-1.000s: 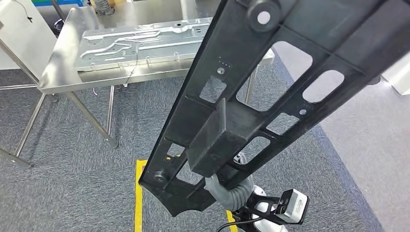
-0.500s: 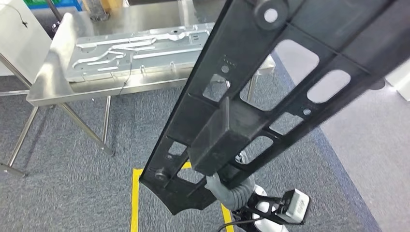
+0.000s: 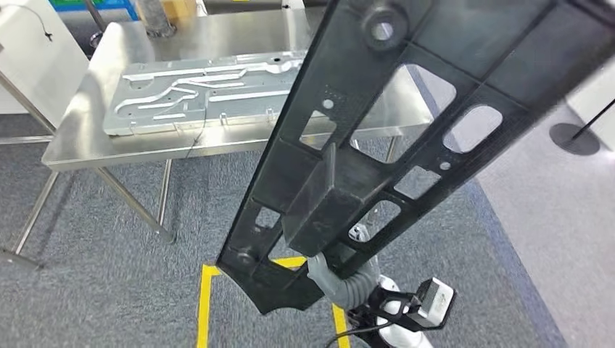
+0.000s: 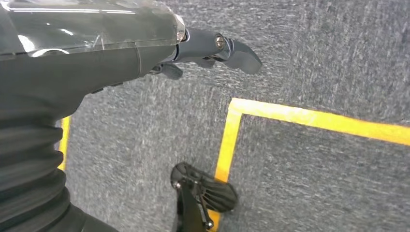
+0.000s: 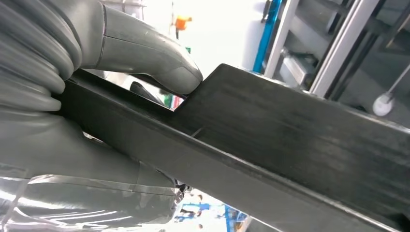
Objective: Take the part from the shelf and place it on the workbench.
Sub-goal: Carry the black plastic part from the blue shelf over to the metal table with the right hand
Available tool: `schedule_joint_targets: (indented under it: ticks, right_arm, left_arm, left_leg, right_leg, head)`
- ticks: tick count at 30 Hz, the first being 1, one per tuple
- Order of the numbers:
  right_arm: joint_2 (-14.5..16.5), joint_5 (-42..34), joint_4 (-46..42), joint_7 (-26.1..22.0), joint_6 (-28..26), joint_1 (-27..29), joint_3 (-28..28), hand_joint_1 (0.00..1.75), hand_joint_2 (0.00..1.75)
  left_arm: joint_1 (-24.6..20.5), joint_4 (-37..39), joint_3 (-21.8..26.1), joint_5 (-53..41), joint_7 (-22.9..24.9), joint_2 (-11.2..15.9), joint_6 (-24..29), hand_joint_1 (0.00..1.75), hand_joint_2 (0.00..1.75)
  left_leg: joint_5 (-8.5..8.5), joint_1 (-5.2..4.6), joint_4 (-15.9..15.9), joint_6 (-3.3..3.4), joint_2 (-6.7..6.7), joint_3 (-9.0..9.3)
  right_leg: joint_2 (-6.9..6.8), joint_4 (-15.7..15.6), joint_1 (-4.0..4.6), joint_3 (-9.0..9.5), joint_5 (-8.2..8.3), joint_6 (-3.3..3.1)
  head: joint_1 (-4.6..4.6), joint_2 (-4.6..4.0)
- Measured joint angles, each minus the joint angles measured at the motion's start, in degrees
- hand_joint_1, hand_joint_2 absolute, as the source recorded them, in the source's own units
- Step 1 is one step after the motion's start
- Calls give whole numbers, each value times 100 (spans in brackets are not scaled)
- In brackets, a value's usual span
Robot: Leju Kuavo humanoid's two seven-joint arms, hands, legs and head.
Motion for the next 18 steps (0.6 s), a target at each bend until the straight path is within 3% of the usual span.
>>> schedule_joint_targets:
  ticks: [2, 4, 7, 9, 10, 12, 14, 15, 18]
  right_arm:
    - [-2, -7, 4, 1, -2, -22, 5, 175, 175]
    - [-1, -15, 9, -2, -1, -52, 6, 175, 175]
    - [0, -16, 42, -2, 2, -65, 10, 175, 175]
    - [0, -16, 71, -1, 1, -63, 11, 175, 175]
    - [0, -16, 81, -1, 2, -63, 11, 175, 175]
    - [0, -16, 94, -2, 5, -68, 11, 175, 175]
    - [0, -16, 107, -2, 13, -73, 11, 175, 175]
    - [1, -16, 112, 0, 17, -74, 11, 175, 175]
    - [3, -16, 115, 1, 33, -88, 11, 175, 175]
  left_arm:
    - [-12, 0, 4, -2, -2, -7, 0, 0, 175]
    - [-33, 0, 7, -2, -4, -17, -1, 0, 175]
    - [-39, 0, 20, -2, -6, -24, 0, 0, 175]
    - [-19, 0, 27, -2, -6, -30, 0, 0, 175]
    - [-12, 0, 29, -3, -6, -32, 0, 0, 175]
    - [-2, 0, 34, -8, -6, -34, 1, 0, 175]
    - [5, -1, 45, -24, -6, -31, 4, 0, 175]
    - [7, -1, 52, -32, -6, -30, 5, 0, 175]
    - [5, -2, 67, -41, -8, -29, 7, 0, 175]
  left_leg:
    - [-25, 15, 43, -62, 21, 19]
    - [-45, 27, 414, -106, 95, -143]
    - [-349, 30, 1468, -171, 174, -868]
    - [-439, 30, 1687, -178, 181, -1206]
    - [-309, 28, 1521, -166, 184, -1246]
    - [308, 13, 826, -110, 214, -1170]
    - [734, -28, 321, -44, 248, -1085]
    - [794, -47, 230, -12, 254, -1070]
    - [735, -32, 152, 81, 220, -930]
  right_leg:
    - [8, -38, 12, 79, -36, -106]
    - [-3, -95, 2, 218, -102, -178]
    - [-25, -137, 1, 420, -246, -225]
    - [-22, -138, 3, 562, -362, -226]
    - [-21, -139, 3, 650, -426, -221]
    - [-24, -143, 5, 832, -564, -195]
    - [-23, -160, 15, 945, -678, -138]
    - [-21, -164, 20, 977, -706, -100]
    - [-22, -23, 26, 993, -697, -2]
  head:
    - [-2, 0]
    - [-2, 0]
    - [-2, -1]
    - [-2, 0]
    - [-2, -1]
    - [-2, 0]
    - [-2, -1]
    - [-1, -1]
    - [-1, 0]
